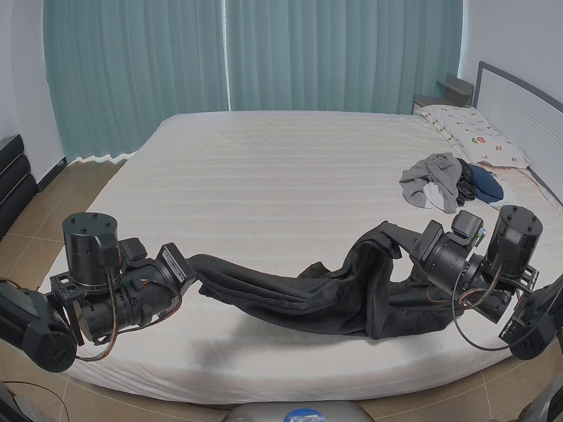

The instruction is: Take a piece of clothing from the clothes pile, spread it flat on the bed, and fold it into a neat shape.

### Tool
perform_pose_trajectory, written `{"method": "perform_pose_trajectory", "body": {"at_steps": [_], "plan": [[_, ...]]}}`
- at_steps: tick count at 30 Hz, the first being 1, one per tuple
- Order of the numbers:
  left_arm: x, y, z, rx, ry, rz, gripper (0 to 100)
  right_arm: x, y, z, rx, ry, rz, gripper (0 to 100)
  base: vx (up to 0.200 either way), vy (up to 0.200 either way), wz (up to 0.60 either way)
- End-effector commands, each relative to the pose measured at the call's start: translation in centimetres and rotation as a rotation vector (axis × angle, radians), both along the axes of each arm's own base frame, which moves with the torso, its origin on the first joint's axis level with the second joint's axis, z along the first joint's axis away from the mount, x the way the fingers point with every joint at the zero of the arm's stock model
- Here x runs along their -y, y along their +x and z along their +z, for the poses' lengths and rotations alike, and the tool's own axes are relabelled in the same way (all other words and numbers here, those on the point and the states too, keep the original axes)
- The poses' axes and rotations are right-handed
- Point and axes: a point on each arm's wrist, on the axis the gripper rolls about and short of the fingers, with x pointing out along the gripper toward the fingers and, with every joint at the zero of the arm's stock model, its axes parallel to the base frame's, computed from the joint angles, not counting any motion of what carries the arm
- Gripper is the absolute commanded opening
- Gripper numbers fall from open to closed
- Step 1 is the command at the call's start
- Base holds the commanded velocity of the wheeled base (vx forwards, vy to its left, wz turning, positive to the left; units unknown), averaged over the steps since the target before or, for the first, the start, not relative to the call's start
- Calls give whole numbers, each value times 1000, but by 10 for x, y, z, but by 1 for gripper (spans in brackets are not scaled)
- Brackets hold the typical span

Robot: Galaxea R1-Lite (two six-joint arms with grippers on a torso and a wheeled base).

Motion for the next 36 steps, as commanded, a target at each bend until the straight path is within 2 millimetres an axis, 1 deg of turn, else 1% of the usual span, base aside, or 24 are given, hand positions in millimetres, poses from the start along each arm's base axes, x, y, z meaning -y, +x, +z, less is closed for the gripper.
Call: {"method": "perform_pose_trajectory", "body": {"at_steps": [1,3,5,6,7,8,11,12,13,14,15,19,20,21,22,25,27,28,30,31,33,34,35,36], "plan": [[-3,-20,4,19,-4,-17,0,14,-23,7,36,-9,-32,0,-200,0,0],[-6,-27,7,31,-6,-16,0,20,-32,13,60,-2,-49,0,-200,0,0],[-8,-36,14,48,-11,-17,0,28,-41,24,99,19,-59,0,-200,0,0],[-11,-42,19,59,-13,-16,0,32,-47,31,122,35,-61,0,0,0,0],[-11,-43,20,61,-15,-16,0,33,-48,32,124,34,-61,0,0,0,0],[-15,-53,30,86,-16,-22,0,38,-55,39,142,34,-65,0,0,0,0],[-21,-67,43,131,-7,-40,0,45,-66,52,176,26,-72,0,0,0,0],[-27,-76,58,178,-11,-45,0,50,-74,69,230,41,-75,0,0,0,0],[-29,-79,65,198,-14,-46,0,53,-78,79,257,54,-79,0,0,0,0],[-33,-83,78,223,-19,-42,0,57,-84,93,287,69,-82,0,0,0,0],[-34,-84,83,228,-20,-39,0,59,-87,104,310,82,-85,0,0,0,0],[-37,-83,119,242,-22,-13,0,73,-98,164,391,123,-122,0,0,0,0],[-37,-83,119,242,-22,-13,0,73,-98,164,391,123,-122,0,0,0,0],[-38,-81,137,270,-40,-2,0,77,-99,194,427,139,-136,0,0,0,0],[-37,-79,143,282,-47,0,0,78,-99,205,444,146,-141,0,0,0,0],[-28,-58,154,281,-43,22,0,80,-80,235,470,138,-186,0,0,0,0],[-25,-41,160,280,-39,51,0,79,-58,242,460,116,-219,0,0,0,0],[-24,-38,160,277,-37,54,0,78,-54,242,456,115,-221,0,0,0,0],[-21,-15,159,256,-22,88,0,70,-24,234,413,88,-236,0,0,0,0],[-20,-11,157,248,-18,94,0,68,-17,232,404,83,-242,0,0,0,0],[-18,10,151,218,-1,114,0,65,10,222,361,58,-266,0,0,0,0],[-18,13,150,213,0,116,0,63,14,221,356,56,-265,0,0,0,0],[-17,22,146,196,9,124,0,60,26,215,335,47,-264,0,0,0,0],[-16,29,143,185,15,131,0,58,32,212,328,43,-264,0,200,0,0]]}}
